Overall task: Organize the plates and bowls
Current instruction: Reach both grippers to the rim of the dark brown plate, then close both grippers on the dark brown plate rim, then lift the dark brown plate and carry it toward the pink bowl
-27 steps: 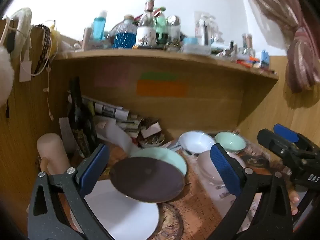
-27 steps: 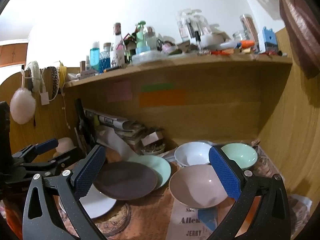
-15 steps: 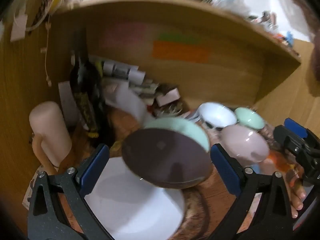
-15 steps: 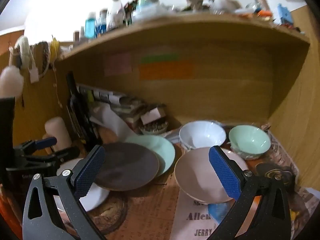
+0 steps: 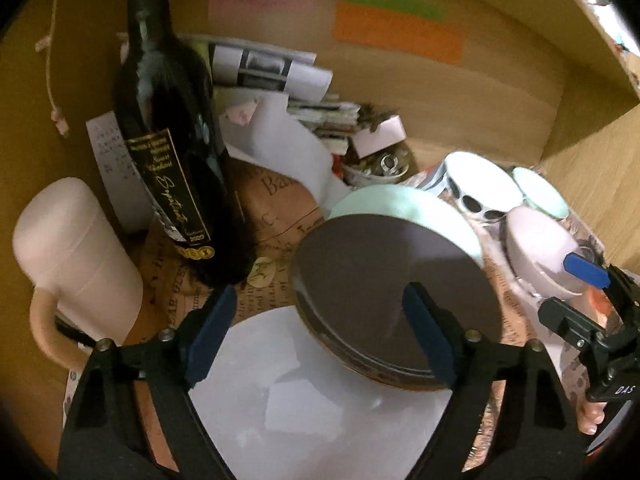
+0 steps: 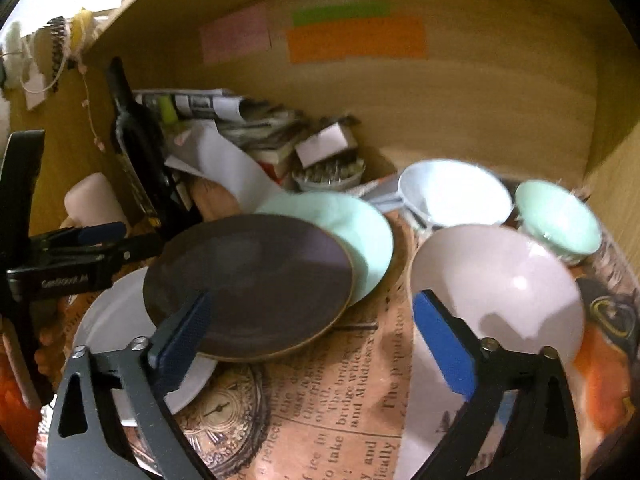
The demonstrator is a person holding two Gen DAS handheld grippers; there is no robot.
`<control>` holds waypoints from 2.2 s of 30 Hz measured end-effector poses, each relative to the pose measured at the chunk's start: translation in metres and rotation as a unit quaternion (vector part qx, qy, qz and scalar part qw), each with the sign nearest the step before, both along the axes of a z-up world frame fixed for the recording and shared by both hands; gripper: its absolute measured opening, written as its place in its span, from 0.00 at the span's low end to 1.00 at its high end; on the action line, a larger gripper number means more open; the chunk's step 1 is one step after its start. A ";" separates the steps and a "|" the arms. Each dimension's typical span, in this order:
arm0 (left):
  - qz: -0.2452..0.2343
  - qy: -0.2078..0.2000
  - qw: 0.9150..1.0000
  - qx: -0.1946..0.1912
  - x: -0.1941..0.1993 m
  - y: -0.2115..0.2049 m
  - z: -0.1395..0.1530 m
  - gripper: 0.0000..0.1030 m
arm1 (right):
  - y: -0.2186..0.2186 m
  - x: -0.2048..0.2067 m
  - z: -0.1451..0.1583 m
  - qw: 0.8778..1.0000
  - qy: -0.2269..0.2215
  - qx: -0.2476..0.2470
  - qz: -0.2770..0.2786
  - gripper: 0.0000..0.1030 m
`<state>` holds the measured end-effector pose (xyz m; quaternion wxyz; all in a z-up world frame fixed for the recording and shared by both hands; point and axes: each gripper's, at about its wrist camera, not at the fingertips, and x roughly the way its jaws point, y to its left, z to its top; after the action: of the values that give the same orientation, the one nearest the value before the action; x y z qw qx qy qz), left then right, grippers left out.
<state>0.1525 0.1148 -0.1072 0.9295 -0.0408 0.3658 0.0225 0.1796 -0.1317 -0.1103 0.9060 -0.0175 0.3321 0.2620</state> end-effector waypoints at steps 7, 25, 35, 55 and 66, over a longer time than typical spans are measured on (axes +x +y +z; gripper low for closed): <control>-0.005 0.037 0.999 -0.020 0.027 0.019 -0.013 0.68 | 0.008 0.018 -0.016 0.998 0.067 -0.005 0.005 0.55; -0.040 0.093 0.994 -0.048 0.063 0.026 -0.036 0.30 | 0.016 0.043 -0.030 0.992 0.118 -0.015 -0.031 0.27; -0.063 0.103 0.992 -0.050 0.070 0.018 -0.039 0.29 | 0.017 0.050 -0.038 0.990 0.138 -0.022 -0.036 0.27; -0.039 0.089 0.994 -0.043 0.044 0.018 -0.031 0.29 | 0.015 0.042 -0.032 0.991 0.127 -0.006 -0.031 0.23; -0.029 0.055 0.997 -0.039 0.017 0.006 -0.008 0.29 | 0.001 0.026 -0.009 0.995 0.100 0.010 -0.028 0.23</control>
<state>0.1698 0.1213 -0.1153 0.9058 -0.0654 0.4183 -0.0169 0.2055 -0.1303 -0.1197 0.8752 0.0273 0.4189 0.2405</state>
